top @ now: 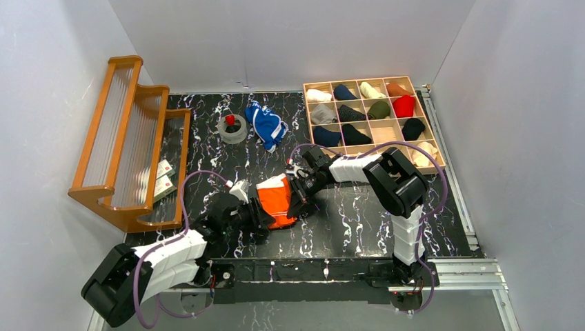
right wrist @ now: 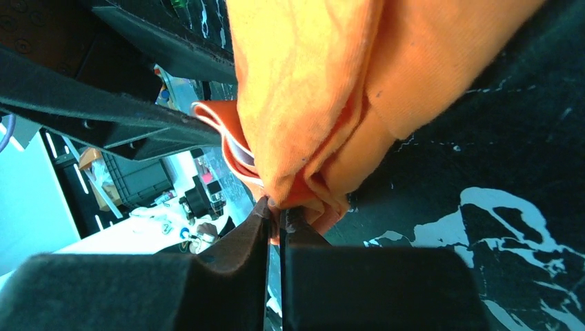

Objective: Roll the underwear
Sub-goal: Roll the underwear to the center of the board.

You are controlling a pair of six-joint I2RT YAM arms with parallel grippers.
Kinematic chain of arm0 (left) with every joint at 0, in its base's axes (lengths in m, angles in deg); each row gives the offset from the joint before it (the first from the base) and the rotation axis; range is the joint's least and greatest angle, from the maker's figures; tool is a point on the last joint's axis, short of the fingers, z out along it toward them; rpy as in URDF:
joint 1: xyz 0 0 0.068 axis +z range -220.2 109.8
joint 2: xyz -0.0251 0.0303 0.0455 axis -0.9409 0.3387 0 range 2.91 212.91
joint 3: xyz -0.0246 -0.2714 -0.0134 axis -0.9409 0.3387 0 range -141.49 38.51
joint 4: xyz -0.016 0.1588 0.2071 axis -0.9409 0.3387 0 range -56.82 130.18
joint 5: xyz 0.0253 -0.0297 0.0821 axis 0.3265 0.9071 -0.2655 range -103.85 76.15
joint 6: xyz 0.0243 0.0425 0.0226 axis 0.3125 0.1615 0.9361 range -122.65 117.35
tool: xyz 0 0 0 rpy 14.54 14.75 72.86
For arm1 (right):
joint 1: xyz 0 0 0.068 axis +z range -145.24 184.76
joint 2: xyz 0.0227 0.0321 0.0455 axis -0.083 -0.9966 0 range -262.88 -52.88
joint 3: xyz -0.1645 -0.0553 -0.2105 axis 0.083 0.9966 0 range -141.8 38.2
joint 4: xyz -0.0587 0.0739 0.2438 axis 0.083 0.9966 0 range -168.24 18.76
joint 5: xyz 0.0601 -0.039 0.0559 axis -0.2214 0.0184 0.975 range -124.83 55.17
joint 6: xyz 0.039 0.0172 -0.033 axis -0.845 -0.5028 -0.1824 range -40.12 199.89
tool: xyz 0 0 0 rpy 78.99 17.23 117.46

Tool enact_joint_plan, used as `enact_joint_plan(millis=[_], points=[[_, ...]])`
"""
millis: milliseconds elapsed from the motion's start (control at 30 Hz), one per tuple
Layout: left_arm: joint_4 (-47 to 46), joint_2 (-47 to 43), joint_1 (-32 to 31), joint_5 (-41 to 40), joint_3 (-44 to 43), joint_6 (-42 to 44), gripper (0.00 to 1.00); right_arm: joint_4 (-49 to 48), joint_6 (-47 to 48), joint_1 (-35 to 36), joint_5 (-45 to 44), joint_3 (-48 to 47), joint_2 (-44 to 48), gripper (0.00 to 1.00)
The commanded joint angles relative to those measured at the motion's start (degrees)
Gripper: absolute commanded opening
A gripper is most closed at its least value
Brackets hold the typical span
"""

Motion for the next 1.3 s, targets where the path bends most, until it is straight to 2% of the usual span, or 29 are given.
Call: enact_joint_plan(millis=[0,100,233,400,433,500,533,733,833,933,1033,1100,1267], points=[[2.19,2.45,-0.22,-6.23,0.38,-1.34,0.35,-0.12,0.45,0.13,1.29,-0.97,0.83,0.14],[0.56,4.11,-0.21,-6.03,0.74,-2.54,0.28,-0.21,0.36,0.16,1.55,-0.93,0.56,0.17],[1.93,4.54,-0.22,-7.32,1.05,-2.82,0.2,-1.13,-0.05,0.13,0.58,-0.06,1.56,0.28],[4.87,3.54,-0.22,-7.99,1.02,-2.41,0.14,-4.12,-0.36,0.05,-2.35,2.2,5.43,0.6],[5.24,3.17,-0.22,-8.07,1.12,-2.21,0.13,-4.68,-0.45,0.08,-3.18,2.68,6.34,0.69],[5.91,2.78,-0.22,-7.62,0.94,-1.69,0.13,-5.5,-0.44,0.04,-4.86,3.61,8.13,0.96],[6.12,2.72,-0.22,-7.18,0.76,-1.38,0.13,-6.0,-0.37,0.06,-5.87,4.05,9.12,0.98],[6.78,3.14,-0.22,-5.55,-0.39,0.14,0.13,-9.68,1.69,-0.23,-11.71,7.82,17.79,0.99],[6.61,3.59,-0.22,-4.04,-1.14,1.12,0.14,-11.68,3.73,-0.2,-16.64,9.77,24.55,0.99],[8.24,4.11,-0.27,-2.51,-2.79,2.73,0.14,-17.78,5.44,-0.19,-22.14,13.97,32.84,0.99],[9.44,4.53,-0.22,-1.71,-4.0,3.35,0.14,-27.96,3.67,-0.22,-31.34,20.49,40.44,0.99],[10.67,4.85,-0.21,-1.66,-4.84,3.42,0.14,-33.1,-0.6,-0.34,-43.58,25.48,42.42,0.99],[15.14,5.78,-0.22,-2.0,-7.9,4.01,0.14,-50.6,16.46,-0.64,-26.9,31.85,40.12,0.96]])
